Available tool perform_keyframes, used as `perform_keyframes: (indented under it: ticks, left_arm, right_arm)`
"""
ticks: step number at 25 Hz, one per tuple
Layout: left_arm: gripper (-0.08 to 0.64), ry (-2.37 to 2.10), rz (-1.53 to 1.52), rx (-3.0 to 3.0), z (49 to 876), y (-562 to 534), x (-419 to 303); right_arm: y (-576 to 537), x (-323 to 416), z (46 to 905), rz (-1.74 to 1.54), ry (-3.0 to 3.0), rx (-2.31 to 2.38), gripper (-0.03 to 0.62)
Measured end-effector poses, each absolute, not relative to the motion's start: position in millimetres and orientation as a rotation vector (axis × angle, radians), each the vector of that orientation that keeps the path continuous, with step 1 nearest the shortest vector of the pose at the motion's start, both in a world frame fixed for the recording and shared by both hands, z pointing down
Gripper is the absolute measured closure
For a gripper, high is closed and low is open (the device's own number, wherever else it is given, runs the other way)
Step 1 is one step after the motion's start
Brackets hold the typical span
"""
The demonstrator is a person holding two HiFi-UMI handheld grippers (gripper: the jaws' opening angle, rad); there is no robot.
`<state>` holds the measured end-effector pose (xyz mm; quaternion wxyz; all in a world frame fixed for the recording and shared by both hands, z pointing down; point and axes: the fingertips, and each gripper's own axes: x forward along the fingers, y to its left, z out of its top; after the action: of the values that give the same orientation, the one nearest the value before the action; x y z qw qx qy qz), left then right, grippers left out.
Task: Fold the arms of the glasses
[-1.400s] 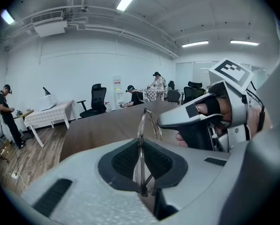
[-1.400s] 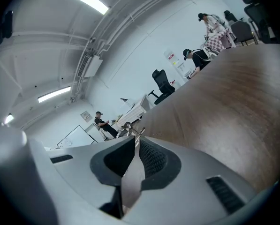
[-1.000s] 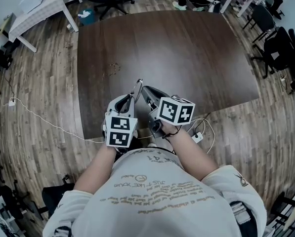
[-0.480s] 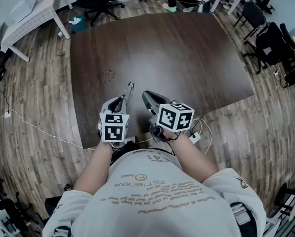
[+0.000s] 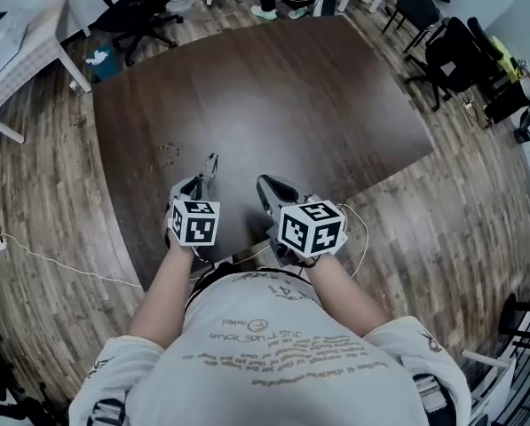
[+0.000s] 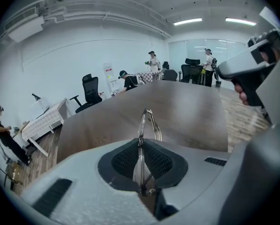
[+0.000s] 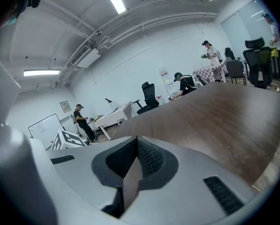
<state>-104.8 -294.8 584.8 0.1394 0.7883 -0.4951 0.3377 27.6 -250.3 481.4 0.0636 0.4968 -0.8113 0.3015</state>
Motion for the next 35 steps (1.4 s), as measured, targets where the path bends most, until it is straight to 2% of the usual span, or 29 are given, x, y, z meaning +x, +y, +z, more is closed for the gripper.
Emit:
perform_keyframes:
  ticks: [10,24,27,29,30,35]
  left_arm:
    - [0.518,-1.456,1.435,2.466,636.5,-337.9,-87.4]
    - [0.515,-1.383,1.764,2.538,675.6,-369.6,-62.2]
    - [0.503,-1.353,1.790,2.536,681.9,-367.5,-59.2]
    - [0.450,-1.341,1.772,2.528,683.0,-366.1,-58.2]
    - [0.448,-1.336,1.743,2.525,682.3,-364.8,-57.0]
    - [0.448,-1.380,1.417,2.486,653.5,-356.6,-49.6]
  right_arm:
    - [-237.9,65.3,492.4,0.981,-2.312,1.686,0.575]
    - [-236.1,103.4,502.3,1.038,-2.196,1.821,0.575]
    - [-237.7,108.2,503.8,1.045,-2.186,1.821,0.575]
    - [-239.4,110.5,504.2,1.047,-2.185,1.818,0.575]
    - [-240.3,111.8,504.4,1.048,-2.188,1.815,0.575]
    - [-245.7,114.6,502.8,1.097,-2.242,1.776,0.575]
